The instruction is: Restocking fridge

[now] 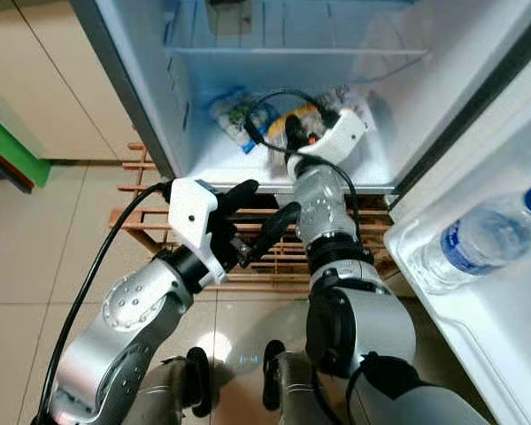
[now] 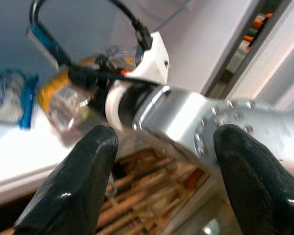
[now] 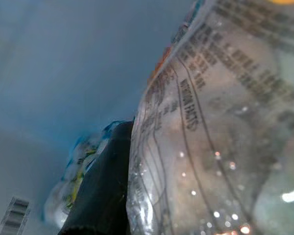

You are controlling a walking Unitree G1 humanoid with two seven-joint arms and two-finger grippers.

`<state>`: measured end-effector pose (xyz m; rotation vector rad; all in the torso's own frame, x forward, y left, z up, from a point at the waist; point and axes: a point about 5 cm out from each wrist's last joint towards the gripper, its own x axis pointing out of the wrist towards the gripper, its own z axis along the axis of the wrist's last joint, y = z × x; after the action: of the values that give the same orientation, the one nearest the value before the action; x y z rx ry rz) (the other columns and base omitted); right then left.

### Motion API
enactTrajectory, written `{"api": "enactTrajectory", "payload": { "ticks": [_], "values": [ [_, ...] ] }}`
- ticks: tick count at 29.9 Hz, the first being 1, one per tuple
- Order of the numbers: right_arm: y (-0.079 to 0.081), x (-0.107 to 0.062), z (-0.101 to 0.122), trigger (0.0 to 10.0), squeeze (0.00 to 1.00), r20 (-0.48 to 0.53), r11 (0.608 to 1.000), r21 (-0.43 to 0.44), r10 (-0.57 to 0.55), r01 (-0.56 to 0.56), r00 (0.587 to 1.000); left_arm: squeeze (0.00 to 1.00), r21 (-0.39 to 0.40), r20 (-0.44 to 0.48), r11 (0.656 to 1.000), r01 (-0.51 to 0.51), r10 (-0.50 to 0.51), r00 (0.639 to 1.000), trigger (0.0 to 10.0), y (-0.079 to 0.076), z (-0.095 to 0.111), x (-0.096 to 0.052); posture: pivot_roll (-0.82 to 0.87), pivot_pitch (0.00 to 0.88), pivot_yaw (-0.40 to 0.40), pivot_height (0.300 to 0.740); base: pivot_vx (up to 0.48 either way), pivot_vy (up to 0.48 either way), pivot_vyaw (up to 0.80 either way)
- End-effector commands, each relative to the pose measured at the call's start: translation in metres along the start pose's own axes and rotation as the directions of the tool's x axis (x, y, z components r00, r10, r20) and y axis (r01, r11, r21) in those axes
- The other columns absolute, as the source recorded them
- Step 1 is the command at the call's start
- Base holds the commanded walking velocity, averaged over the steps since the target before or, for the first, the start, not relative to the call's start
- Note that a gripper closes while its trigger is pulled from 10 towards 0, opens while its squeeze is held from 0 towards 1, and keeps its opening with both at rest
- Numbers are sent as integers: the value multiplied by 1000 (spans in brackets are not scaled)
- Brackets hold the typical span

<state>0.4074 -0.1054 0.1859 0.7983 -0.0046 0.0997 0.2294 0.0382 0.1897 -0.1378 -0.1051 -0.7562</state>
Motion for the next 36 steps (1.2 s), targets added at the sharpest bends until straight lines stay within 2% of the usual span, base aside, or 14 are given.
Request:
{"api": "enactTrajectory", "payload": {
  "ticks": [1, 5, 7, 8, 9, 10, 12, 13, 14, 15, 27, 32, 36],
  "values": [
    [-6, 0, 2, 0, 0, 7, 999, 42, -34, 33, 999, 0, -21, 1, 1000, 16, -16, 1000, 10000, -10, 2, -3, 119, 373, -23, 736, 0, 0, 0],
    [-10, 2, 9, 0, 0, 40, 992, 105, -81, 76, 996, 0, -37, -14, 999, -4, 3, 1000, 10000, -14, 1, -9, 127, 390, -24, 736, 0, 0, 0],
    [-10, 2, 9, 0, 0, 40, 991, 107, -84, 79, 996, 0, -38, -14, 999, -5, 4, 1000, 10000, -14, 1, -9, 127, 390, -24, 736, 0, 0, 0],
    [-11, 2, 9, 314, 0, 37, 993, 89, -87, 83, 996, 0, -38, -15, 999, -8, 8, 1000, 10000, -15, 1, -10, 126, 396, -24, 736, 0, 0, 0],
    [-11, 2, 8, 8627, 0, 31, 994, 68, -93, 91, 995, 0, -37, -15, 999, -10, 9, 1000, 10000, -15, 1, -10, 123, 400, -24, 736, 0, 0, 0],
    [-10, 2, 7, 10000, 0, 29, 994, 49, -94, 93, 995, 0, -36, -14, 999, -9, 9, 1000, 10000, -16, 1, -11, 121, 400, -25, 736, 0, 0, 0],
    [-9, 2, 7, 10000, 0, 33, 995, 40, -98, 96, 995, 0, -36, -14, 999, -8, 8, 1000, 10000, -17, 1, -11, 117, 402, -25, 736, 0, 0, 0],
    [-9, 2, 7, 10000, 106, 39, 994, 51, -103, 101, 994, 0, -37, -15, 999, -8, 7, 1000, 10000, -18, 1, -11, 117, 402, -25, 736, 0, 0, 0],
    [-9, 3, 8, 10000, 490, 43, 993, 63, -107, 104, 993, 0, -38, -16, 999, -7, 6, 1000, 10000, -18, 1, -11, 115, 402, -24, 736, 0, 0, 0],
    [-9, 3, 9, 10000, 1000, 48, 992, 71, -112, 109, 993, 0, -39, -16, 999, -6, 5, 1000, 10000, -19, 2, -11, 115, 402, -24, 736, 0, 0, 0],
    [8, 11, 30, 10000, 1000, 114, 980, 189, -90, 67, 989, 0, -27, -10, 1000, -10, 10, 1000, 10000, -19, 2, -8, 114, 389, -29, 736, 0, 0, 0],
    [14, 12, 30, 10000, 1000, 112, 981, 189, -69, 47, 991, 0, -22, -6, 1000, -11, 11, 1000, 10000, -18, 3, -6, 108, 385, -34, 736, 0, 0, 0],
    [14, 12, 28, 10000, 1000, 100, 981, 174, -107, 88, 989, 0, -23, -7, 1000, -11, 11, 1000, 10000, -18, 2, -7, 100, 380, -38, 736, 0, 0, 0]
  ]
}}
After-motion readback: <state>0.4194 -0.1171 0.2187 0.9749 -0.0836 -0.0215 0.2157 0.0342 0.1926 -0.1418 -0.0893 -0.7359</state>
